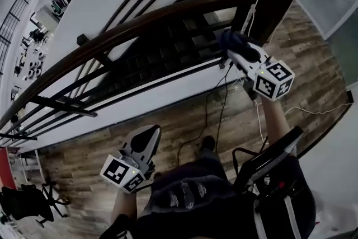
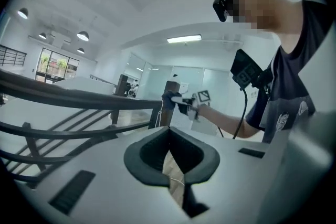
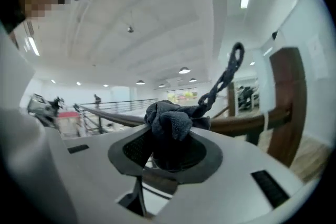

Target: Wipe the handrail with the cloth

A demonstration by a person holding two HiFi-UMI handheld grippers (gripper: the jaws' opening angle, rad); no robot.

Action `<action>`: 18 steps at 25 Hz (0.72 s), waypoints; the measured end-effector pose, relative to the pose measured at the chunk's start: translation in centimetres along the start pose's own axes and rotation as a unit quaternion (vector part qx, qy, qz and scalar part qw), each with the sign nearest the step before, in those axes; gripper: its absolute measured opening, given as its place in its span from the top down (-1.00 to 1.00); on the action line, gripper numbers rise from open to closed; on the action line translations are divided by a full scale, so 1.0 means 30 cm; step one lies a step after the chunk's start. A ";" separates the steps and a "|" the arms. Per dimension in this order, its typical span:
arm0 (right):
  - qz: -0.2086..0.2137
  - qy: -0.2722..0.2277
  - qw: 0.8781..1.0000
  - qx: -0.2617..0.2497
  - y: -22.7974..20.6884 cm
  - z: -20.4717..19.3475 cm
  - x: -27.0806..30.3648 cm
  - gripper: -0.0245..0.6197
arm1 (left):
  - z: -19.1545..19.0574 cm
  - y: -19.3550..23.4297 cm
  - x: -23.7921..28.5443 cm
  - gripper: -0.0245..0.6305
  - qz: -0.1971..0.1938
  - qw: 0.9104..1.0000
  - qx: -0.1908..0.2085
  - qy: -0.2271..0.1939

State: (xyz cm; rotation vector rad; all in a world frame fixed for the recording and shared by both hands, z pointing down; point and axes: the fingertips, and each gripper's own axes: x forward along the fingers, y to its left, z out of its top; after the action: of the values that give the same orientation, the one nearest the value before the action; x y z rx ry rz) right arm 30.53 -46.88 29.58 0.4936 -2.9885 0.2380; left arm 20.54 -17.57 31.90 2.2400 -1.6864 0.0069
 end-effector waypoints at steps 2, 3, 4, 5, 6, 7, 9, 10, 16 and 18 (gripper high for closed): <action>-0.079 0.005 0.997 -0.021 -0.406 0.092 0.102 0.58 | -0.014 -0.002 0.114 0.91 0.018 1.000 -0.001 0.020; -0.109 0.018 0.994 -0.019 -0.578 0.118 0.162 0.58 | -0.029 0.004 0.155 0.91 0.027 0.999 -0.007 0.029; -0.138 0.041 0.989 -0.021 -0.724 0.129 0.220 0.58 | -0.048 0.008 0.187 0.91 0.034 0.999 -0.016 0.038; -0.168 0.071 0.983 -0.034 -0.844 0.135 0.270 0.58 | -0.069 0.011 0.208 0.91 0.039 0.998 -0.025 0.048; -0.198 0.101 0.974 -0.053 -0.938 0.143 0.309 0.58 | -0.085 0.012 0.218 0.91 0.045 0.997 -0.029 0.059; -0.220 0.129 0.964 -0.070 -1.000 0.158 0.339 0.58 | -0.089 0.013 0.213 0.91 0.050 0.996 -0.028 0.068; -0.237 0.168 0.954 -0.079 -1.028 0.205 0.384 0.58 | -0.066 0.016 0.160 0.91 0.057 0.995 -0.022 0.079; -0.239 0.176 0.952 -0.078 -1.012 0.235 0.400 0.58 | -0.048 0.025 0.125 0.91 0.062 0.995 -0.021 0.080; -0.230 0.203 0.948 -0.084 -0.978 0.167 0.471 0.59 | -0.082 0.134 0.135 0.91 0.080 0.992 -0.034 0.090; -0.215 0.204 0.952 -0.070 -0.978 0.100 0.501 0.59 | -0.115 0.152 0.187 0.91 0.077 0.993 -0.029 0.090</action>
State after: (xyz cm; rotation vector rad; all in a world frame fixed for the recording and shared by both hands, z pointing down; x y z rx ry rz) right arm 25.74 -79.48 32.57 0.9299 -2.4031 0.0734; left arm 18.61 -22.99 37.49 1.9967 -1.7336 0.1888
